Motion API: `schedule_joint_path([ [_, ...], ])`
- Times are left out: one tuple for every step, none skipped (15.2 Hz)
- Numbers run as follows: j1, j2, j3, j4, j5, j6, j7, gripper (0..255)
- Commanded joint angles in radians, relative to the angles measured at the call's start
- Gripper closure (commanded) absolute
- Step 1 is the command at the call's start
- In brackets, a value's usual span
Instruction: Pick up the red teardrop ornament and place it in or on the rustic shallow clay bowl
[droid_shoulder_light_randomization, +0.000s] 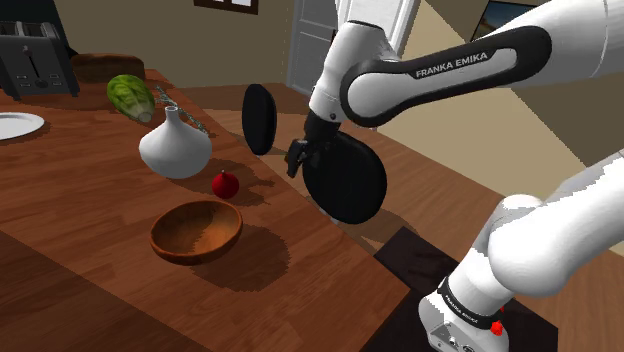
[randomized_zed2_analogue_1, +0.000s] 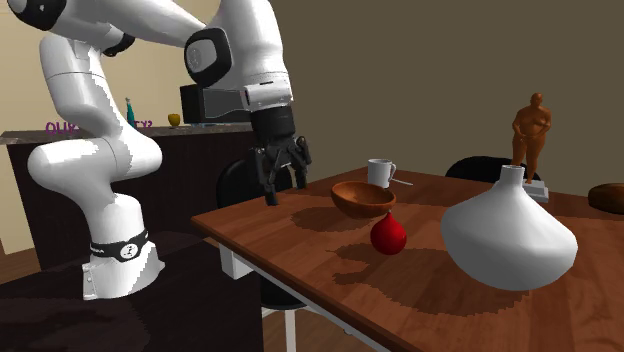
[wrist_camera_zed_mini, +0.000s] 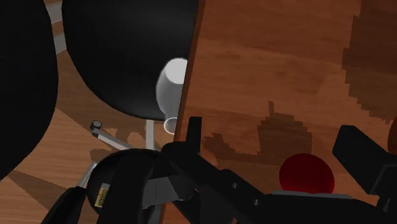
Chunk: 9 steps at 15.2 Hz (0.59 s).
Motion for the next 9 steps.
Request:
schedule_joint_path([
  [0.003,0.063,0.021,0.030,-0.005,0.063,0.025,0],
  [0.004,0.096,0.031,0.047,-0.011,0.093,0.040,0],
  [0.004,0.129,0.042,0.066,-0.019,0.121,0.055,0],
  [0.005,0.163,0.052,0.085,-0.029,0.149,0.072,0],
  [0.005,0.196,0.061,0.106,-0.041,0.175,0.089,0],
  [0.006,0.230,0.070,0.129,-0.056,0.199,0.108,0],
  [0.007,0.264,0.079,0.152,-0.072,0.223,0.128,0],
  [0.009,0.298,0.086,0.177,-0.091,0.244,0.149,0],
  [0.012,0.332,0.091,0.203,-0.112,0.265,0.172,0],
])
